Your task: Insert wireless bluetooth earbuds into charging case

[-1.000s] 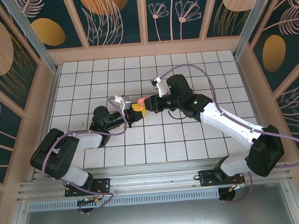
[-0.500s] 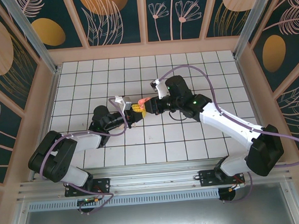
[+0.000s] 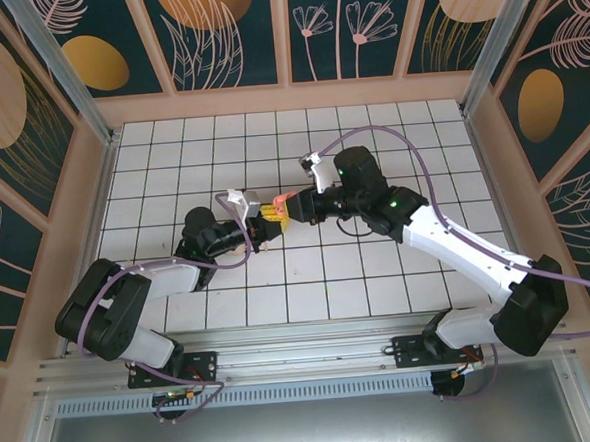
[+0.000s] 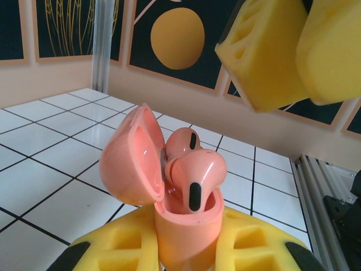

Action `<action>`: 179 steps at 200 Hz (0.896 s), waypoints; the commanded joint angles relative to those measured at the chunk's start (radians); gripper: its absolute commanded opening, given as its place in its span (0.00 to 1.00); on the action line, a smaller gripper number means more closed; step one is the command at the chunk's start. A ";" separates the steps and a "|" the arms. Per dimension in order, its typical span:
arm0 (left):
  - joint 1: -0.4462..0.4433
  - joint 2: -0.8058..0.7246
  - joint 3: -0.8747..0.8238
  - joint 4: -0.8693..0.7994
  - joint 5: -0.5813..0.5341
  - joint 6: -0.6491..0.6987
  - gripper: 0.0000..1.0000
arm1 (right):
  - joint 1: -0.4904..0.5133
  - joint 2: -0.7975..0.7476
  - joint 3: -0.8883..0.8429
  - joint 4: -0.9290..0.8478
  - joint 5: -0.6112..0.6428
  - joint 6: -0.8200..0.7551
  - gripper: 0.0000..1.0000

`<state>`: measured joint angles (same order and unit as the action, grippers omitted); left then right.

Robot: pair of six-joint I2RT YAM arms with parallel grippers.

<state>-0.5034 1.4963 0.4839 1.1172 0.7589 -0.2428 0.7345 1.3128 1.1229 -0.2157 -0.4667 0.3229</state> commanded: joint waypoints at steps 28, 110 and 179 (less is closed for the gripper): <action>-0.005 -0.027 0.022 0.000 0.008 0.028 0.09 | 0.001 0.055 0.049 0.022 -0.031 -0.005 0.20; -0.006 -0.046 0.022 -0.003 0.014 0.040 0.09 | 0.005 0.109 0.040 -0.100 0.056 -0.021 0.16; -0.006 -0.065 0.020 -0.014 0.033 0.095 0.10 | 0.008 0.083 0.049 -0.126 0.047 -0.030 0.17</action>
<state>-0.5034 1.4750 0.4843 1.0275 0.7567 -0.1894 0.7368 1.4017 1.1610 -0.2924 -0.4431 0.2935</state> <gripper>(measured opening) 0.186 0.161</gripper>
